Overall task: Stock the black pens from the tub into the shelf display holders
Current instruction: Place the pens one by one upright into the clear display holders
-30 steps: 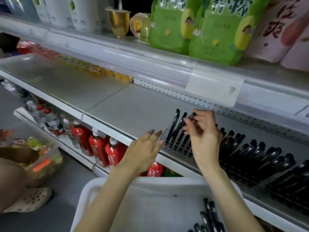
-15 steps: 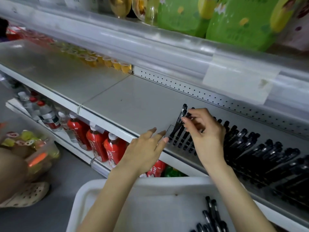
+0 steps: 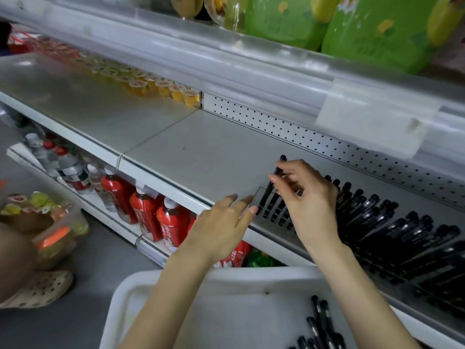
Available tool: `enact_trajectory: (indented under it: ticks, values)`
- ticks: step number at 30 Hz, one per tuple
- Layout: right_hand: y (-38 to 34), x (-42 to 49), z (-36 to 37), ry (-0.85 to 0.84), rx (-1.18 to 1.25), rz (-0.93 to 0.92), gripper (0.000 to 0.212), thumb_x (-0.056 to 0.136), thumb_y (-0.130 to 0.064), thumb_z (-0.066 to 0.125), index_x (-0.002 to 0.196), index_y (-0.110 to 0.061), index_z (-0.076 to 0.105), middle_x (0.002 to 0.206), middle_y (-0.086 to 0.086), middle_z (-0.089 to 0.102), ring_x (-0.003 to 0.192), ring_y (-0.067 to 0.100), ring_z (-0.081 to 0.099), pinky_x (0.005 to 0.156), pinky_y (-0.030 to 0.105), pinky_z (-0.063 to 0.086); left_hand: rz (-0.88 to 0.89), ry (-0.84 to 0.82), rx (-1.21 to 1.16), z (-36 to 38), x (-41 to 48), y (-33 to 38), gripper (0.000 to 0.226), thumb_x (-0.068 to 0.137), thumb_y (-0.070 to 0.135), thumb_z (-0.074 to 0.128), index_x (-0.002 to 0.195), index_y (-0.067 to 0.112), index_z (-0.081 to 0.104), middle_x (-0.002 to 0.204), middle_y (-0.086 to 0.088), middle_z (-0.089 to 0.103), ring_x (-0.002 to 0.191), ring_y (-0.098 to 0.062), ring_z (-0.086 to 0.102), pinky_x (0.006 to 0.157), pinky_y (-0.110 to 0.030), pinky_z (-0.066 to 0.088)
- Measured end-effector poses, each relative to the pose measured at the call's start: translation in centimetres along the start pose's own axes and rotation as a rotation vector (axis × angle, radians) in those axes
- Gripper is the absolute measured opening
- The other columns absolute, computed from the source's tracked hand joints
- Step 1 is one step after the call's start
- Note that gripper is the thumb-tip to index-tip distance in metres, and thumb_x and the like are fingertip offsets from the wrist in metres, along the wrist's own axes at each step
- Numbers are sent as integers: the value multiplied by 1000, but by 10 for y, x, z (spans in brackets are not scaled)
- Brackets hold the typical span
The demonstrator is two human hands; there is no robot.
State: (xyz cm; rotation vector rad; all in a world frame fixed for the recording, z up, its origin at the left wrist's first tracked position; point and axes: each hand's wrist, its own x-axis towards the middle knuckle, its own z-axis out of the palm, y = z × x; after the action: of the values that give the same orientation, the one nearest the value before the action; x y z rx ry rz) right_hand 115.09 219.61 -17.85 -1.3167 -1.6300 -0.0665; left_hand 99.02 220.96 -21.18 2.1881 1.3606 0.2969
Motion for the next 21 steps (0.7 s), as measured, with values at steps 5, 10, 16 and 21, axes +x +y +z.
enact_trajectory:
  ticks: [5,10,16,21]
  values:
    - [6,-3,3,4,-92,-26,19,77,-9,75,94,-2,68,82,9,63,71,11,56,69,2,42,7,4,-10,2,2,-1,54,98,52,13,147,34,27,153,-1,28,140,-19,26,112,-44,28]
    - [8,-2,2,6,-92,-9,25,78,-11,75,101,-4,68,84,9,64,73,9,57,72,3,42,25,41,-37,0,5,-2,54,98,51,13,146,32,29,150,-1,33,138,-17,30,111,-44,29]
    - [-23,-8,-36,-17,52,210,24,81,-22,72,105,-18,68,84,-6,64,72,-2,59,74,8,48,28,229,-34,-15,-4,9,50,100,48,26,139,23,45,140,-2,49,125,-25,48,103,-44,39]
    - [-50,-64,-93,-142,272,366,15,81,-9,72,93,-17,70,78,-2,67,63,11,63,59,18,52,61,427,-12,-23,-39,9,53,92,56,26,124,27,57,121,-6,63,111,-32,55,91,-45,45]
